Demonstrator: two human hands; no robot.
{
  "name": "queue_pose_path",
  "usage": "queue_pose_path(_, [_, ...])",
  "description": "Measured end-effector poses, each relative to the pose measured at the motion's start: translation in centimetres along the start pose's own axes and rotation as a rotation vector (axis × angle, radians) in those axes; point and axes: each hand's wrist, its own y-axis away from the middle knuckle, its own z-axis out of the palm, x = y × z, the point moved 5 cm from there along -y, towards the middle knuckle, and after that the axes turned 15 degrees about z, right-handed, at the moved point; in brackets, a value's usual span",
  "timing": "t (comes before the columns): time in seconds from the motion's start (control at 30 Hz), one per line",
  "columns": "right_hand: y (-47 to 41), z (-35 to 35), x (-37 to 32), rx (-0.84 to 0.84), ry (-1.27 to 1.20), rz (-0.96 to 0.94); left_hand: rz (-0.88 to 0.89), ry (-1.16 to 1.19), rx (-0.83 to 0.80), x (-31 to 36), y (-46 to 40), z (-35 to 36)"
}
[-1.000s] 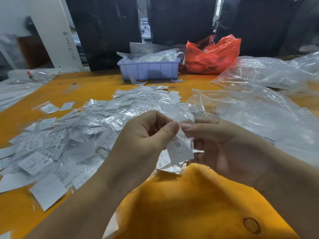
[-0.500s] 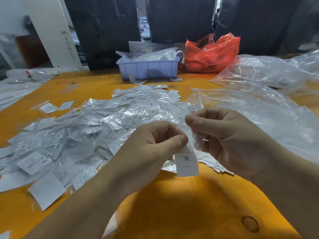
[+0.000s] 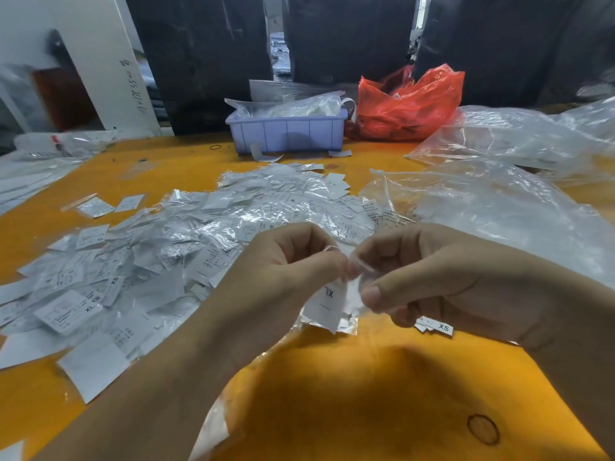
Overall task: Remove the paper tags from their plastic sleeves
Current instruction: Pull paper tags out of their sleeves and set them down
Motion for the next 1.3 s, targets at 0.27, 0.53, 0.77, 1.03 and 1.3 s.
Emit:
queue_pose_path(0.27, [-0.2,-0.6,0.3,0.053,-0.048,0.007,-0.006,0.063,0.024,-0.1,-0.1,-0.1])
queue_pose_path(0.53, [-0.3,-2.4,0.1,0.302,-0.350,-0.075,-0.007,0.077,0.088,-0.4,0.0,-0.2])
queue_pose_path(0.77, [-0.7,-1.8,0.3,0.265,-0.461,-0.116,0.007,0.032,0.034,-0.2,0.0,0.0])
queue_pose_path(1.03, [-0.3,-1.9,0.2,0.237,-0.495,-0.129,-0.057,0.093,0.216,-1.2,-0.1,-1.5])
queue_pose_path(1.3, [-0.6,-1.7,0.5,0.241,-0.546,-0.122,-0.118,0.291,0.077,-1.8,-0.2,-0.2])
